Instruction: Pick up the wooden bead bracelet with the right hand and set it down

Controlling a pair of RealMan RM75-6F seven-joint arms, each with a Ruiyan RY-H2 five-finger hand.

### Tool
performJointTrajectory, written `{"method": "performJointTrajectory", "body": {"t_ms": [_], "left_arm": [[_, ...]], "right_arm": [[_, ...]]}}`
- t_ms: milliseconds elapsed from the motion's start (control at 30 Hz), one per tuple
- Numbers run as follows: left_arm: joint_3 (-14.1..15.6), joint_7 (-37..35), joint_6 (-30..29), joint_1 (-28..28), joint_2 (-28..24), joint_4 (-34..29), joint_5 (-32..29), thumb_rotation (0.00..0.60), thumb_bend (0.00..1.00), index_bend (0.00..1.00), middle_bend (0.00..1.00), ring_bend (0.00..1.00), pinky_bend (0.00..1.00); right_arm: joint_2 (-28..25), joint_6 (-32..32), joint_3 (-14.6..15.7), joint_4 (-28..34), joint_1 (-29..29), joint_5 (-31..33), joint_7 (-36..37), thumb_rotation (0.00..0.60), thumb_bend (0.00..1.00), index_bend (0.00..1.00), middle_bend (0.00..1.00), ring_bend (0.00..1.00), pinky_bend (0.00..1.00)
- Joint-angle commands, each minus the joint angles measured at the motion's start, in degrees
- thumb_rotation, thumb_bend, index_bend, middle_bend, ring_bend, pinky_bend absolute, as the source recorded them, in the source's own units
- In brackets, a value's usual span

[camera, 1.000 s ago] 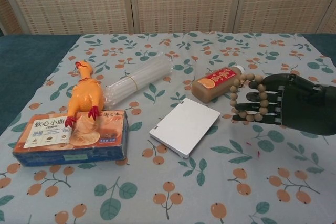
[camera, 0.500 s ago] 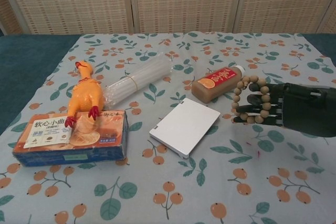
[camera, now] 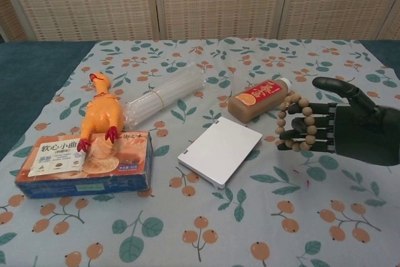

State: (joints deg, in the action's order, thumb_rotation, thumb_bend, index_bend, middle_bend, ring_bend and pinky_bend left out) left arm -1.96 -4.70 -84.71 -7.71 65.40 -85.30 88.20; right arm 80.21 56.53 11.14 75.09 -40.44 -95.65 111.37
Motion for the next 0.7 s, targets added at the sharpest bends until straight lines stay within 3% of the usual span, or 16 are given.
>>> {"method": "performJointTrajectory", "body": {"t_ms": [33, 200, 300, 700], "left_arm": [[0.0, -0.1, 0.0, 0.1, -0.1, 0.0, 0.0, 0.600, 0.45, 0.00, 0.00, 0.00, 0.14], [0.0, -0.1, -0.1, 0.1, 0.0, 0.1, -0.1, 0.600, 0.45, 0.00, 0.00, 0.00, 0.14], [0.0, -0.1, -0.1, 0.1, -0.1, 0.0, 0.0, 0.600, 0.46, 0.00, 0.00, 0.00, 0.14], [0.0, -0.3, -0.3, 0.2, -0.1, 0.0, 0.0, 0.600, 0.45, 0.00, 0.00, 0.00, 0.14]], "right_arm": [[0.2, 0.5, -0.1, 0.1, 0.2, 0.1, 0.6, 0.292, 0.29, 0.51, 0.58, 0.33, 0.24], [0.6, 1.7, 0.1, -0.4, 0.2, -1.1, 1.0, 0.373, 0.52, 0.58, 0.59, 0.33, 0.24], [0.7, 2.3, 0.2, -0.6, 0.2, -1.3, 1.5, 0.434, 0.60, 0.60, 0.60, 0.33, 0.24], [0.7, 2.2, 0.4, -0.7, 0.0, -1.2, 1.8, 0.600, 1.00, 0.60, 0.61, 0.33, 0.24]]}}
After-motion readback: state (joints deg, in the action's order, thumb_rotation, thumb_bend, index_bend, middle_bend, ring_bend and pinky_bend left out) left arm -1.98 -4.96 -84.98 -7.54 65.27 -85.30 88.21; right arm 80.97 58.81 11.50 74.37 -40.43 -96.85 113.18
